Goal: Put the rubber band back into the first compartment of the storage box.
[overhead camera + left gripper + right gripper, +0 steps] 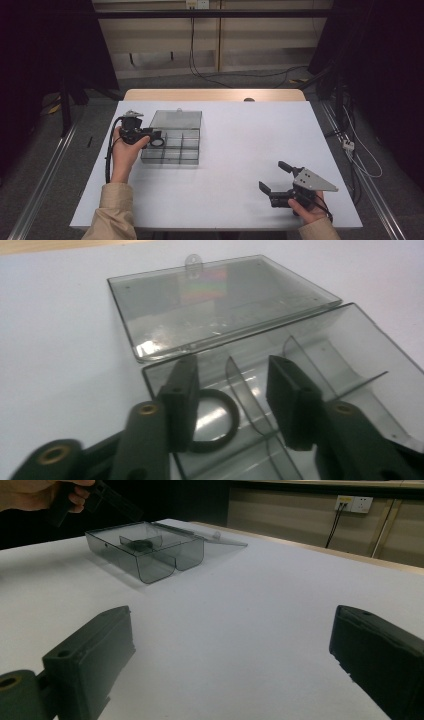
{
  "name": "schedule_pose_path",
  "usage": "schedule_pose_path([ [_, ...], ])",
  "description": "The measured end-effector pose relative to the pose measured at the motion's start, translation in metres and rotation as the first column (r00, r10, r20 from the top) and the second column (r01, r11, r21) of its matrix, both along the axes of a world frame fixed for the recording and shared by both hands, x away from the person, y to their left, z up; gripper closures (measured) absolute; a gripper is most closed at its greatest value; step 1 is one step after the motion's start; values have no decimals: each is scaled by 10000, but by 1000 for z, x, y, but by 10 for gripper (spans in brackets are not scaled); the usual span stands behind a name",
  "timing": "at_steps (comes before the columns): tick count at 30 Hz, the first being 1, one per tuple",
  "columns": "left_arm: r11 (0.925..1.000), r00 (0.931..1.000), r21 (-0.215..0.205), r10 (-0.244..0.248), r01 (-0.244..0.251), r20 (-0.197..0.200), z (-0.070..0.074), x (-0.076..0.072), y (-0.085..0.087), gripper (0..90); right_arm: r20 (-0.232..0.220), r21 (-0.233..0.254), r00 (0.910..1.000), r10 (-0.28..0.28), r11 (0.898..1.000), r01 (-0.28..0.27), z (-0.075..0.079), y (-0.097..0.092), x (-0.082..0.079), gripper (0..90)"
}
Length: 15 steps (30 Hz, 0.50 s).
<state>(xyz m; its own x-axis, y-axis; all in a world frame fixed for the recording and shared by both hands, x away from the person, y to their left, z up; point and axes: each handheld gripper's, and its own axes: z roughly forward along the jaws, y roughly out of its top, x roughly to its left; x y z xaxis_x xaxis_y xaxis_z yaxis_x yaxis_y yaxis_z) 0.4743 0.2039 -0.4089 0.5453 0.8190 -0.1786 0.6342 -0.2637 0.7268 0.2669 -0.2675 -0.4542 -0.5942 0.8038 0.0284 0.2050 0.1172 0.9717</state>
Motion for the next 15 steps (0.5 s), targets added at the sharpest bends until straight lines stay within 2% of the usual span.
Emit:
schedule_pose_path([
  [3, 9999, 10000, 49, -88, 88, -27, 1, -5, -2, 481, 15, 33, 10000, 26, 10000, -27, 0, 0, 1, 37],
  [5, 9997, 9998, -206, -146, 144, -110, 2, -9, -1, 424, 0, 17, 10000, 40, 10000, -40, 0, 1, 2, 37],
  [10, 9989, 9990, 180, -429, 431, -107, 5, -20, -4, 367, 8, -34, 9999, 102, 9999, -102, 0, 3, 2, 37],
  [12, 9986, 9985, 35, -533, 533, -103, 7, -25, -5, 352, 21, -31, 10000, 90, 10000, -90, 0, 2, 2, 37],
  [15, 9953, 9962, -432, -868, 864, -82, 9, -30, -6, 343, 4, -35, 10000, 61, 10000, -61, 0, 2, 2, 37],
])
